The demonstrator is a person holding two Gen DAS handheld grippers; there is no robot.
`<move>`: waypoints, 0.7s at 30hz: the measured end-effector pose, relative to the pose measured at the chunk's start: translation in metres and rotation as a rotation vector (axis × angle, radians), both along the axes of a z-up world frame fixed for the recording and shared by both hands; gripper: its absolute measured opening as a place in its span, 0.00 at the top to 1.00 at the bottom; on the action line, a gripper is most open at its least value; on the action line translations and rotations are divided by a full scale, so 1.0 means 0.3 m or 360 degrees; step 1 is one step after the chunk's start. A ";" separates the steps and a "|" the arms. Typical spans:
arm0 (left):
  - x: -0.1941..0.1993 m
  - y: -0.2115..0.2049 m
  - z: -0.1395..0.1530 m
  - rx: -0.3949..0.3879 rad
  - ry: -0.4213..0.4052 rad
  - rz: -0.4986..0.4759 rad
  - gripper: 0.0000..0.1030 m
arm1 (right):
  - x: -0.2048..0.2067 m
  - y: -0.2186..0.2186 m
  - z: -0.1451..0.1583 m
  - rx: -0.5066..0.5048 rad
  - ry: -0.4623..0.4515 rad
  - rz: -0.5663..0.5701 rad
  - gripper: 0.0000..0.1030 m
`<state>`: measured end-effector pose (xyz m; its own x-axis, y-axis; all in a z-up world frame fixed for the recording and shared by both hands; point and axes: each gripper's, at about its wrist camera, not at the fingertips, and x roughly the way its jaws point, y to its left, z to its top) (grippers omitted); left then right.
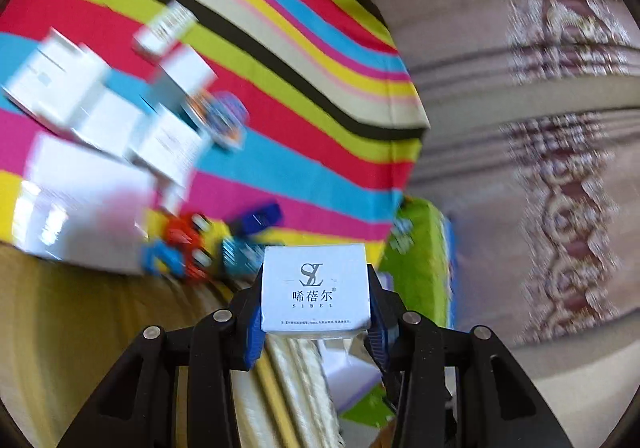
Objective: Organize rigid objects
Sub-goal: 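Carry both boxes into the purple-rimmed box and open both grippers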
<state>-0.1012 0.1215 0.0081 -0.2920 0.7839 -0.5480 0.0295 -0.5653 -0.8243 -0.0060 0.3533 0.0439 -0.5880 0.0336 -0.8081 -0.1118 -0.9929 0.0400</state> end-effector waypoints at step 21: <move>0.152 0.389 -0.043 0.0006 0.0195 -0.0549 0.30 | 0.085 0.230 -0.032 -0.0018 -0.0097 -0.0300 0.19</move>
